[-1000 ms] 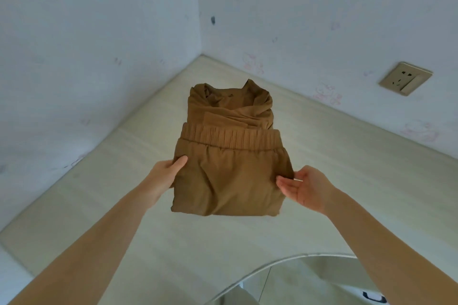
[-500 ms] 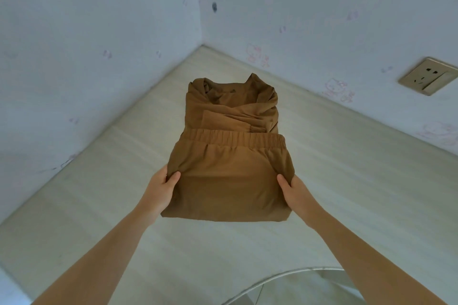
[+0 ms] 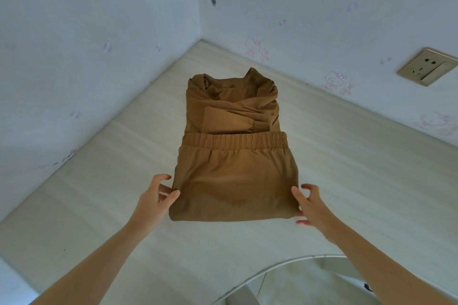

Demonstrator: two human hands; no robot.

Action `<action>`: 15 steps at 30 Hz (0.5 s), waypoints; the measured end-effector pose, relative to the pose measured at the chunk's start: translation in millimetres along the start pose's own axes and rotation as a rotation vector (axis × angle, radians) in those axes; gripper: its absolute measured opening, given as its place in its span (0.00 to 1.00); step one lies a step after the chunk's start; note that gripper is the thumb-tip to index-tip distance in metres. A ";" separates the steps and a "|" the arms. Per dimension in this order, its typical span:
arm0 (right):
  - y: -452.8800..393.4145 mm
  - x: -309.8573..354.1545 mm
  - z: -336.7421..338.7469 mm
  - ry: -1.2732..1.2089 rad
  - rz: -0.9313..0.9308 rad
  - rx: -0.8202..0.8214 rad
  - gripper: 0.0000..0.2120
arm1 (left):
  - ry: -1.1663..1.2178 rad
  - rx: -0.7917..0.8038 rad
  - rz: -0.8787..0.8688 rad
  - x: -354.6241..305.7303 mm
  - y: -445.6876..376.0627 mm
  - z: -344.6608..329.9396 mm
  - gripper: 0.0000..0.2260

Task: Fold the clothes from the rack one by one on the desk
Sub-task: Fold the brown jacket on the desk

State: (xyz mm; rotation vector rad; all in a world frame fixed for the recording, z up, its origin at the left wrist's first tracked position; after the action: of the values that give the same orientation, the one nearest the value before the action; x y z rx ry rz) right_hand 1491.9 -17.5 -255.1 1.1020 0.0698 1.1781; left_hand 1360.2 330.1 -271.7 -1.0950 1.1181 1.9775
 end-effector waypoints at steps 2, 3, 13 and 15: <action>10.3 -0.5 -11.2 -0.077 -0.011 0.067 0.24 | 0.030 0.084 0.026 5.9 10.5 -3.1 0.26; 14.7 0.2 -16.9 -0.111 0.002 0.066 0.24 | 0.040 0.144 0.022 8.6 15.7 -5.3 0.32; 29.1 -15.1 -37.0 -0.024 0.349 -0.080 0.36 | -0.526 0.210 -0.281 14.6 30.0 -19.4 0.41; 34.9 -21.5 -33.0 -0.066 0.304 -0.048 0.36 | -0.588 0.207 -0.266 16.4 34.6 -15.4 0.35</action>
State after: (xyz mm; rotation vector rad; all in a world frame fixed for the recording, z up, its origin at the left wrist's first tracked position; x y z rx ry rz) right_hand 1439.4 -13.9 -257.2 1.1342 -0.1827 1.4042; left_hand 1330.1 302.4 -277.6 -0.4706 0.7865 1.7546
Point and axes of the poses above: each hand's wrist, its own y-axis away from the middle knuckle, its own z-axis out of the back of the hand, x = y × z, the point moved 2 cm from there along -y, towards the middle knuckle, and after that the axes turned 14 degrees about y, right-handed, at the moved point
